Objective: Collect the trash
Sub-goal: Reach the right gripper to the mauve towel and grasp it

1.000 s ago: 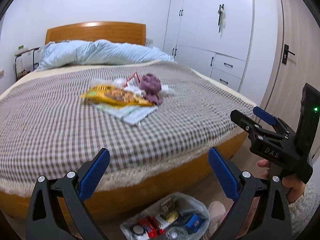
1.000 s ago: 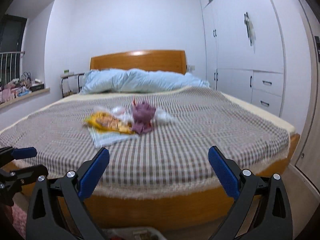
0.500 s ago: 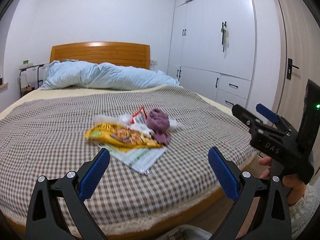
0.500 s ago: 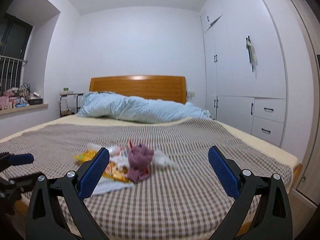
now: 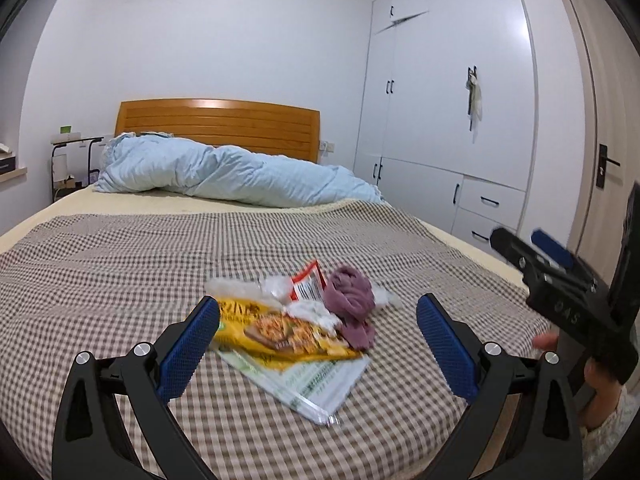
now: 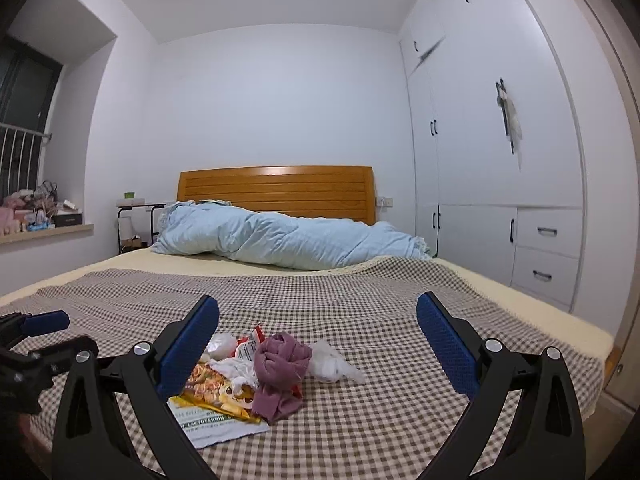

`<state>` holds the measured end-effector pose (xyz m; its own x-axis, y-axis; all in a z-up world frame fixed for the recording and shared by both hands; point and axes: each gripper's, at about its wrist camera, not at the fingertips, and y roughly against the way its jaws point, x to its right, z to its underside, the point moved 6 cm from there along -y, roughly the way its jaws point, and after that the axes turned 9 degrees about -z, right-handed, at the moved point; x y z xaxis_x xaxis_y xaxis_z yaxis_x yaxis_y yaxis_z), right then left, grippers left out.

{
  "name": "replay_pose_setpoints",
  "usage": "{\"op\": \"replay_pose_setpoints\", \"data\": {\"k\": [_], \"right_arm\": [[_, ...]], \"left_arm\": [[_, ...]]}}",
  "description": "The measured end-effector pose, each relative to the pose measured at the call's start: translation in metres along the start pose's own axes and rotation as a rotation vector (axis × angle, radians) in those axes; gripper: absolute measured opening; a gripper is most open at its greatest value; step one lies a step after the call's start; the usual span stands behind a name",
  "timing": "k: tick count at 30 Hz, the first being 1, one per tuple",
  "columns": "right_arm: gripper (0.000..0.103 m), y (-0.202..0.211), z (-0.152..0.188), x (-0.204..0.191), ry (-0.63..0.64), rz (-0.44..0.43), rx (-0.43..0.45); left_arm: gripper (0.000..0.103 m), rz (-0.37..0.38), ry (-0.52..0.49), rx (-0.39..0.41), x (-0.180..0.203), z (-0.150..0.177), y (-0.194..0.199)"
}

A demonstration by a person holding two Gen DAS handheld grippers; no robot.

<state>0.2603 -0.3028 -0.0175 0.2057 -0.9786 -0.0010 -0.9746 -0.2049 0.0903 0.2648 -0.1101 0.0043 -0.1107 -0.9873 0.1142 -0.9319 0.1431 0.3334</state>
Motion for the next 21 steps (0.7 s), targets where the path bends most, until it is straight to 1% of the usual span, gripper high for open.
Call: {"op": "replay_pose_setpoints", "data": {"k": [4, 7, 9, 12, 15, 17, 21], "right_arm": [[0.095, -0.019, 0.004, 0.007, -0.031, 0.015, -0.033], [0.095, -0.030, 0.008, 0.013, -0.064, 0.022, -0.051], [0.095, -0.036, 0.011, 0.017, -0.094, 0.012, -0.056], [0.095, -0.046, 0.015, 0.025, -0.113, 0.013, -0.085], [0.095, -0.058, 0.023, 0.033, -0.129, 0.031, -0.127], [0.095, -0.066, 0.029, 0.035, -0.145, 0.028, -0.160], [0.095, -0.082, 0.040, 0.035, -0.175, 0.017, -0.215]], "left_arm": [[0.096, -0.009, 0.021, 0.020, -0.004, -0.011, -0.015], [0.096, -0.012, 0.049, 0.020, -0.010, -0.011, -0.026], [0.096, -0.008, 0.061, 0.003, -0.013, -0.008, -0.034], [0.096, -0.021, 0.047, -0.031, -0.015, -0.003, -0.049], [0.096, -0.014, 0.056, -0.073, -0.017, 0.007, -0.062], [0.096, -0.012, 0.057, -0.104, -0.019, 0.012, -0.071], [0.096, -0.017, 0.052, -0.127, -0.019, 0.015, -0.083]]}}
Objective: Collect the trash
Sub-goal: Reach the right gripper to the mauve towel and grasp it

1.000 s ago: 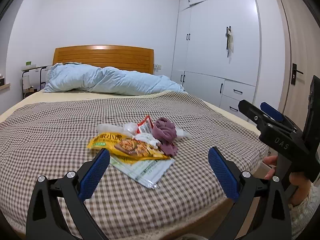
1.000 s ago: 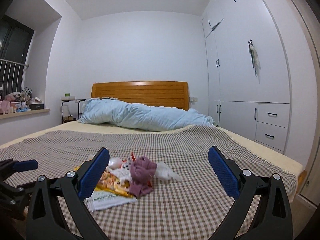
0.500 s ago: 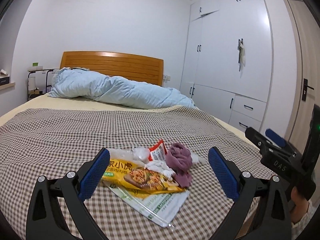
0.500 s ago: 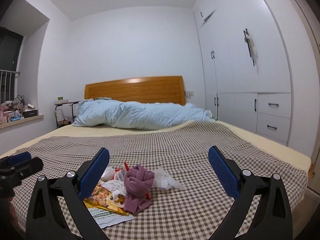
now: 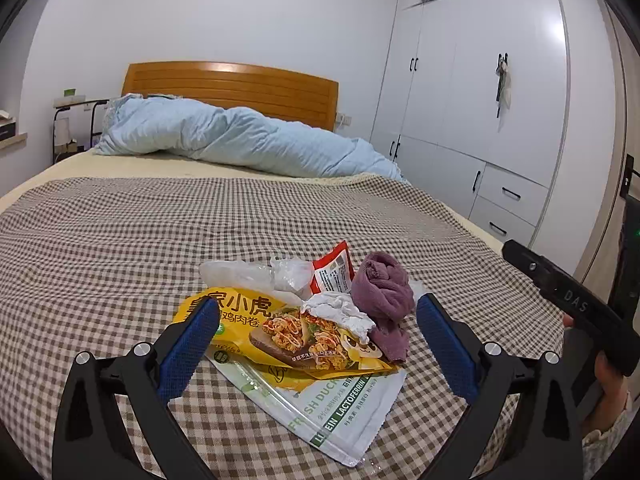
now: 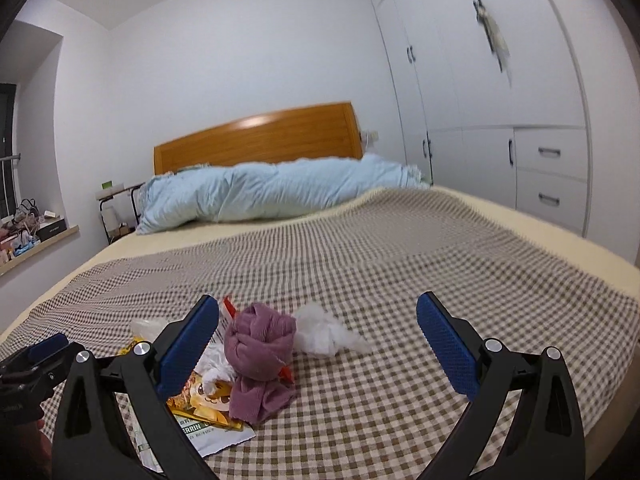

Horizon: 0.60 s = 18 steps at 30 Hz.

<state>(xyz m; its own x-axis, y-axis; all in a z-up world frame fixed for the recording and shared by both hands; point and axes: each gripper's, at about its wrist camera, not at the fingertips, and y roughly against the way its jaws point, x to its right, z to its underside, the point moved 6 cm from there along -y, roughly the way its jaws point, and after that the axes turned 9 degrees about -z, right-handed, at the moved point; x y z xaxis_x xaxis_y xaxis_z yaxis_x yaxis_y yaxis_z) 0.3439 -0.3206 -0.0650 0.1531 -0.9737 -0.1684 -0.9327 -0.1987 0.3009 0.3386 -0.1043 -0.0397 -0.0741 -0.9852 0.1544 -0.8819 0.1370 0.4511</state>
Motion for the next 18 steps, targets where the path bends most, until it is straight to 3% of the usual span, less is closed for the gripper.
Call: {"op": "replay_pose_setpoints", "data": {"k": [4, 18], "right_arm": [[0.095, -0.024, 0.007, -0.010, -0.008, -0.026, -0.109], [0.095, -0.107, 0.041, -0.048, 0.032, -0.033, -0.304]], "left_arm": [[0.096, -0.002, -0.006, -0.005, 0.000, -0.004, -0.011], [0.095, -0.076, 0.018, -0.034, -0.032, -0.019, -0.035]]}}
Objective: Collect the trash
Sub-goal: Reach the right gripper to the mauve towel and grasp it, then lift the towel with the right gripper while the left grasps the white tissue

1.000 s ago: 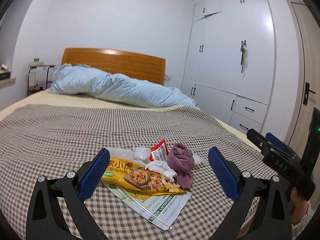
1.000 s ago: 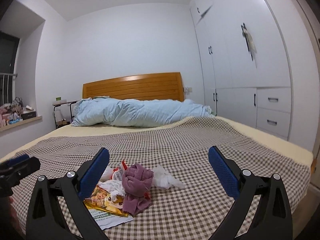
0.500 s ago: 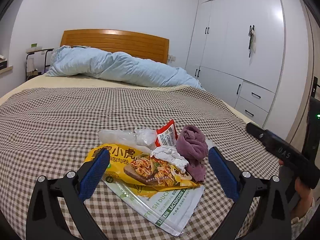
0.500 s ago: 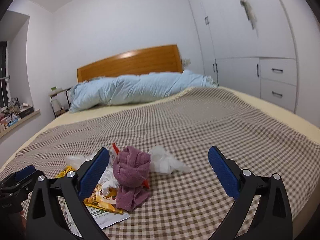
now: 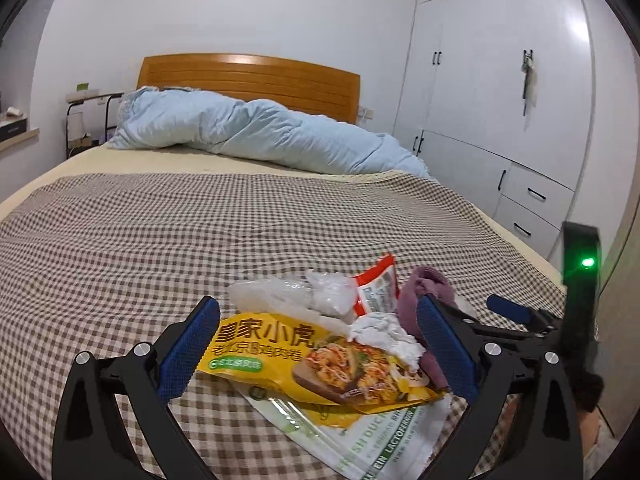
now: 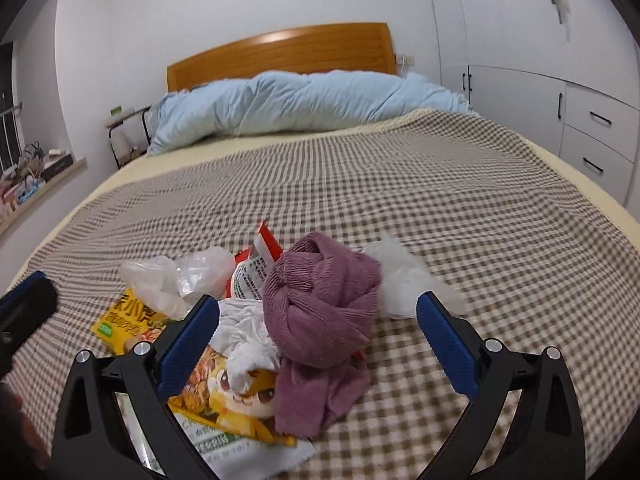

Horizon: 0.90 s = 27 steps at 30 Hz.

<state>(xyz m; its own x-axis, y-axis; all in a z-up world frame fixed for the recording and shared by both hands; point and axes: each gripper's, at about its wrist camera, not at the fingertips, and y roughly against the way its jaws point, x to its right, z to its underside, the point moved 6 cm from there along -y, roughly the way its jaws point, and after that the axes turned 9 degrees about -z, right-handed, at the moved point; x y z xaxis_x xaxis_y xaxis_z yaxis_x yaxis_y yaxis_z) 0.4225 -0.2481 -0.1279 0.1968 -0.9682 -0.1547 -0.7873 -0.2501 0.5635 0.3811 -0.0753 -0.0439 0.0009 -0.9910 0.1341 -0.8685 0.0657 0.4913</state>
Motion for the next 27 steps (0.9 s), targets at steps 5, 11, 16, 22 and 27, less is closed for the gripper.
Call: {"op": "replay_pose_setpoints", "data": {"k": [5, 11, 16, 22, 27], "right_arm": [[0.054, -0.024, 0.008, 0.015, -0.085, 0.009, -0.069], [0.031, -0.004, 0.006, 0.020, -0.125, -0.044, -0.032], [0.026, 0.013, -0.001, 0.016, -0.125, -0.071, 0.027], [0.024, 0.044, -0.017, 0.015, -0.095, -0.092, 0.130], [0.024, 0.062, -0.022, 0.025, -0.077, -0.071, 0.185]], "left_arm": [[0.095, 0.004, 0.019, -0.034, -0.007, 0.006, -0.004], [0.096, 0.009, 0.010, -0.033, -0.007, 0.008, 0.001], [0.096, 0.014, 0.006, -0.033, -0.004, 0.009, 0.001], [0.096, 0.020, 0.003, -0.031, 0.000, 0.009, 0.002], [0.096, 0.026, -0.007, -0.029, 0.006, 0.007, 0.002]]}}
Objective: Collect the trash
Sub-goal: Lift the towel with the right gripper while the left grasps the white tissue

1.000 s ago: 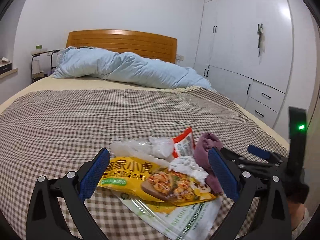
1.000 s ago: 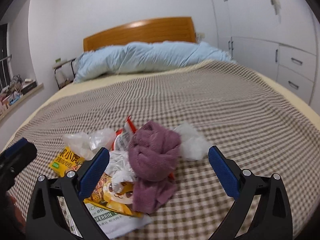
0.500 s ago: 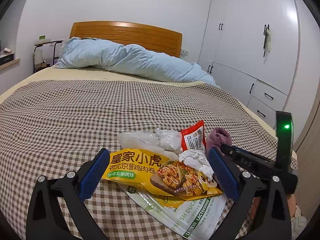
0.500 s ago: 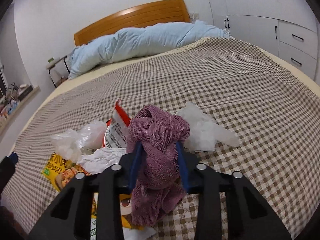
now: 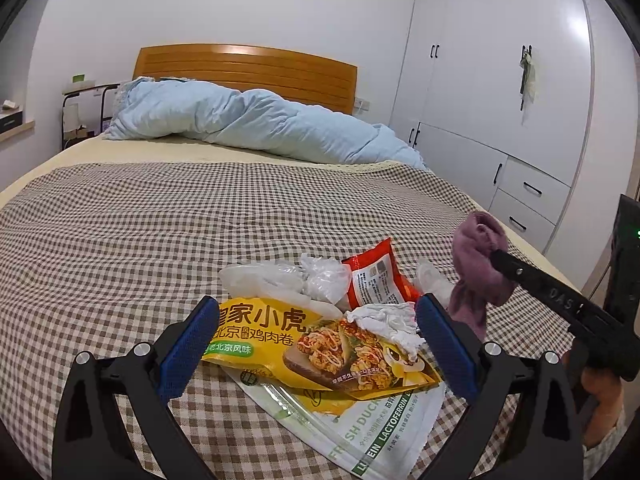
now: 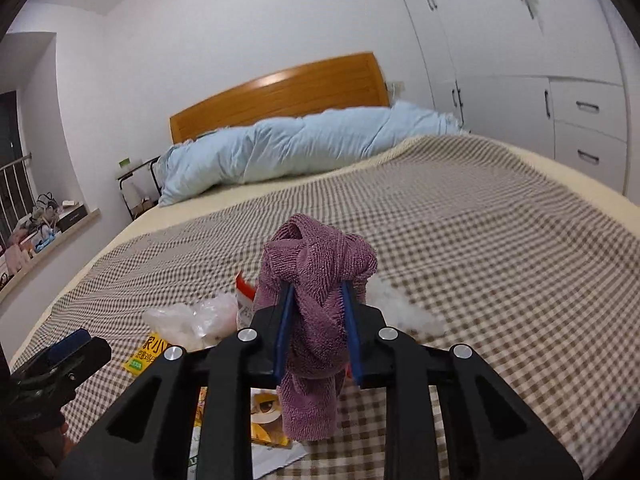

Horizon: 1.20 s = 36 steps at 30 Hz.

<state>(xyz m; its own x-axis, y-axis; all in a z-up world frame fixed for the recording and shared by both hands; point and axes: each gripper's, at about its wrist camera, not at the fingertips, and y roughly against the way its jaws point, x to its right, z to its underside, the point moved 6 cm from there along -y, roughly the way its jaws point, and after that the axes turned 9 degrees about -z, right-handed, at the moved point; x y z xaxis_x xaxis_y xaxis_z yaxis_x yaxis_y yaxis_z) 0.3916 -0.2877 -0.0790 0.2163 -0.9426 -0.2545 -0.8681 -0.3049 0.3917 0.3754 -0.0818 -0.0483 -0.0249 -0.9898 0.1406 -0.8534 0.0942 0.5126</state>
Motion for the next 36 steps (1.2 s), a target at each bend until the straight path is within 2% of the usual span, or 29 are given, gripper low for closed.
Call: {"op": "replay_pose_setpoints", "data": {"k": [8, 13, 17, 25, 29, 32, 35, 36], "right_arm": [[0.024, 0.025, -0.009, 0.033, -0.016, 0.042, 0.047], [0.024, 0.037, -0.013, 0.051, -0.047, 0.047, 0.067], [0.024, 0.049, -0.018, 0.061, -0.057, 0.051, 0.089], [0.024, 0.066, -0.024, 0.082, -0.116, 0.044, 0.116], [0.024, 0.073, -0.027, 0.089, -0.135, 0.036, 0.132], [0.024, 0.077, -0.029, 0.090, -0.144, 0.030, 0.142], [0.024, 0.079, -0.031, 0.094, -0.151, 0.028, 0.146], [0.024, 0.079, -0.030, 0.095, -0.155, 0.027, 0.145]], "left_arm": [[0.096, 0.010, -0.020, -0.004, 0.015, 0.002, -0.001], [0.096, 0.027, -0.071, -0.032, 0.044, 0.011, -0.008], [0.096, 0.008, -0.150, -0.071, 0.077, 0.020, -0.022], [0.095, -0.112, -0.307, -0.170, 0.122, 0.029, -0.066], [0.086, -0.194, -0.359, -0.231, 0.125, 0.031, -0.090], [0.082, -0.198, -0.344, -0.314, 0.121, 0.037, -0.109], [0.070, -0.197, -0.328, -0.353, 0.120, 0.044, -0.119], [0.059, -0.196, -0.320, -0.351, 0.119, 0.044, -0.121]]}}
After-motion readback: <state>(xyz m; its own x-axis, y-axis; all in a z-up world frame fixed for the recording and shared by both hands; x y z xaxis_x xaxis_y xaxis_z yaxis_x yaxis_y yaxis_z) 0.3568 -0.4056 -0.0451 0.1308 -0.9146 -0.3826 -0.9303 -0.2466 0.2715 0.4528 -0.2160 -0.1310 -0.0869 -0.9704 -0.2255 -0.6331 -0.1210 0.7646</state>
